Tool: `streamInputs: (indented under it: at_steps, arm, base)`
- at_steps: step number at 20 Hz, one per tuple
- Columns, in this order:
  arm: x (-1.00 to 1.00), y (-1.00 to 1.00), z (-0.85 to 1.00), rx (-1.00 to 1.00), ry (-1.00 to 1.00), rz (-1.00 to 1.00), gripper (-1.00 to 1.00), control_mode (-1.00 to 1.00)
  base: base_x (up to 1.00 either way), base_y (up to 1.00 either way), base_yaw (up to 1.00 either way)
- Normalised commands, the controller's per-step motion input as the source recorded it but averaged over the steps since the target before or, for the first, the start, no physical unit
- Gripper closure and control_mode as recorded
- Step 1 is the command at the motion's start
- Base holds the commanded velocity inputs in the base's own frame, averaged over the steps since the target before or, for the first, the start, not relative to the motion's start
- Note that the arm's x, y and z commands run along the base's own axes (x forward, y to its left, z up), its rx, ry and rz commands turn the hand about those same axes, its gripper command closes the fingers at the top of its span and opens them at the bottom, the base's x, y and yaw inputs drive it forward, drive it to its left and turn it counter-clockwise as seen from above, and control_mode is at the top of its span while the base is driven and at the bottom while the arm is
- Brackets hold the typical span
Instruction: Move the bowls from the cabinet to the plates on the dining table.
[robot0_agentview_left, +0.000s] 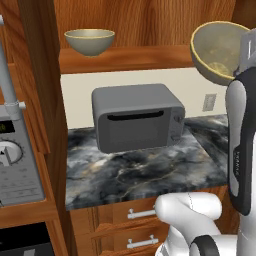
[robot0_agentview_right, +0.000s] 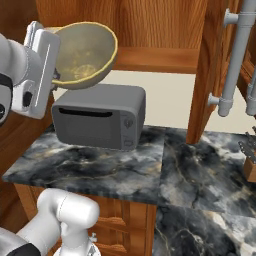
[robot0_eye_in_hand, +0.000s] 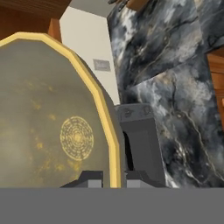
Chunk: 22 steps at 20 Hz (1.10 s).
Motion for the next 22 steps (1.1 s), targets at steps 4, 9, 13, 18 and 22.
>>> streamInputs:
  at_steps: [4, 9, 13, 18, 22]
  arm:
    - [-0.44, 0.04, 0.0, 0.0, 0.01, 0.04, 1.0, -1.0]
    - [-0.36, 0.04, 0.0, 0.0, 0.01, 0.03, 1.0, 1.0]
    - [0.0, 0.0, 0.0, 0.0, 0.0, 0.0, 1.0, 1.0]
    - [0.0, 0.0, 0.0, 0.0, 0.0, 0.0, 1.0, 1.0]
    - [0.0, 0.0, 0.0, 0.0, 0.0, 0.0, 1.0, 1.0]
  base:
    - [0.0, 0.0, 0.0]
    - [-0.08, 0.01, 0.01]
    - [-0.39, 0.02, 0.04]
    - [-0.45, 0.08, 0.03]
    - [-0.62, 0.15, 0.01]
